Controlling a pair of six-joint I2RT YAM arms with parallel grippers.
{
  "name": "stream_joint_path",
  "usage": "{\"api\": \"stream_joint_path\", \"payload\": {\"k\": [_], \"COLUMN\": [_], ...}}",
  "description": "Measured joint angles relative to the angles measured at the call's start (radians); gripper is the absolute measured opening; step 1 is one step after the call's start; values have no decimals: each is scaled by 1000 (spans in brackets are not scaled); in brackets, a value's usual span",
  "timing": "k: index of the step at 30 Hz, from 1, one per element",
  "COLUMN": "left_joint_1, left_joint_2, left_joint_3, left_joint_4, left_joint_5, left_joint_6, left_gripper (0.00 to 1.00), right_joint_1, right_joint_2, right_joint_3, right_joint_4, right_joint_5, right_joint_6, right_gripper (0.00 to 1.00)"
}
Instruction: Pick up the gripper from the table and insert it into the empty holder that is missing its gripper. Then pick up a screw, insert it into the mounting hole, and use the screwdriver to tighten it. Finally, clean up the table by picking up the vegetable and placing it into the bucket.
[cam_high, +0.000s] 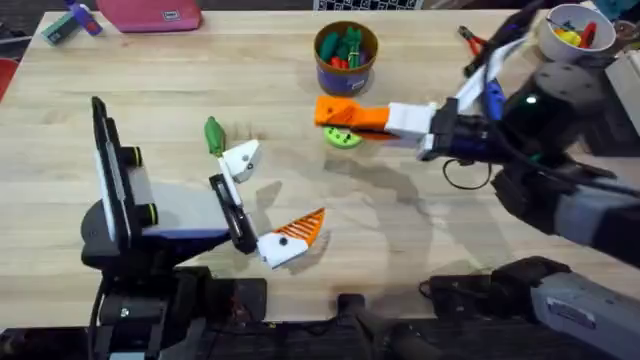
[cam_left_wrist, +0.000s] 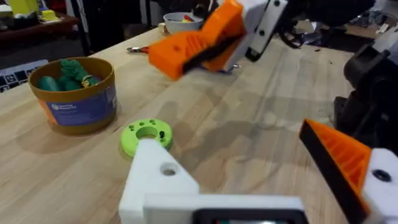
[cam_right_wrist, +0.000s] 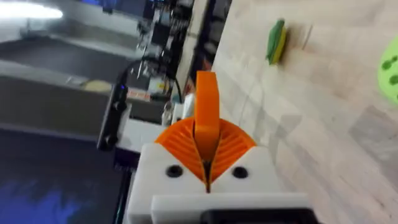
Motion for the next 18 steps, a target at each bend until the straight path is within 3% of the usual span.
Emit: {"api": "stream_joint_path", "payload": {"k": [6,18], "left_joint_1": [0,0], "left_joint_2": [0,0], "left_joint_3": [0,0], "left_joint_4": [0,0], "left_joint_5": [0,0], "left_joint_6": [0,0], "left_gripper": [986,986], "right_joint_1": [0,13], "right_joint_2": [197,443], "right_joint_3": [0,137], "right_joint_4": [180,189], "right_joint_5": [-163,-452], "right_joint_6": [23,35], "right_gripper": [11,11]}}
